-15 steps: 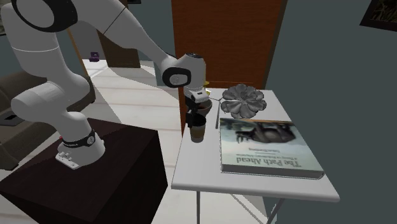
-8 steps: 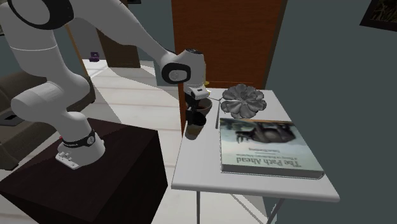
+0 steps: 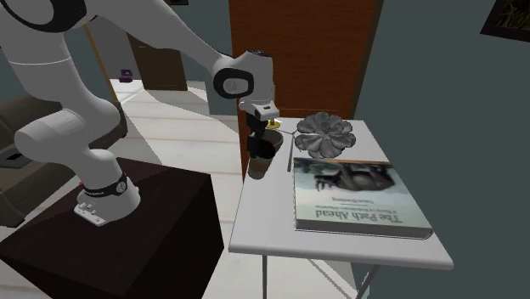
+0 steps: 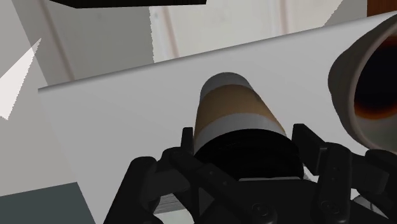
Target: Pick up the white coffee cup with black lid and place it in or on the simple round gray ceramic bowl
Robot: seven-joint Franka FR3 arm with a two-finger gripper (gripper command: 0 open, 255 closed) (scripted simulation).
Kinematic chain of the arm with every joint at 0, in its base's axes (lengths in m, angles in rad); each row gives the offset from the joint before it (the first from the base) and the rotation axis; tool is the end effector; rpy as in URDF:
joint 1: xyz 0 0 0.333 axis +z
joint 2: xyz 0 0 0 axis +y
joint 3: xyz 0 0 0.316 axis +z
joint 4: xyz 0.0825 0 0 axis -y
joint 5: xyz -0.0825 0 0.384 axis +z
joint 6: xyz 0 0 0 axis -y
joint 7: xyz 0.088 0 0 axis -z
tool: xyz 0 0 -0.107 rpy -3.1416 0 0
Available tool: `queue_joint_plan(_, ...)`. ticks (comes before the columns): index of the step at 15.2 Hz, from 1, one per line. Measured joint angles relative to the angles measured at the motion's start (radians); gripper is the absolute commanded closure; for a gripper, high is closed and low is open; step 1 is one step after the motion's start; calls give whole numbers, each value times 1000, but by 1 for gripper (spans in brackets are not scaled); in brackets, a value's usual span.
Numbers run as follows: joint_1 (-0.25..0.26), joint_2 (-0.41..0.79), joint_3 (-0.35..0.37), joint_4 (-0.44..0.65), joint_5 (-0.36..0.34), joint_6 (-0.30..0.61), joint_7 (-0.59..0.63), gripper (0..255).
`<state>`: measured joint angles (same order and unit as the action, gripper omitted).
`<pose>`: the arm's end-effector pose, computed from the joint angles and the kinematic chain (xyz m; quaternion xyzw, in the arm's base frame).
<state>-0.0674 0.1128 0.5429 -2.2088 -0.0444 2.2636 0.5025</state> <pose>0.4780 0.2432 0.3327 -0.9997 -0.0002 0.0239 0.0013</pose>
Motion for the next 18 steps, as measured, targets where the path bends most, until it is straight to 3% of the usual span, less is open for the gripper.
queue_joint_plan(18, -14, -137, 0, 113, 84, -230, -61, 255)
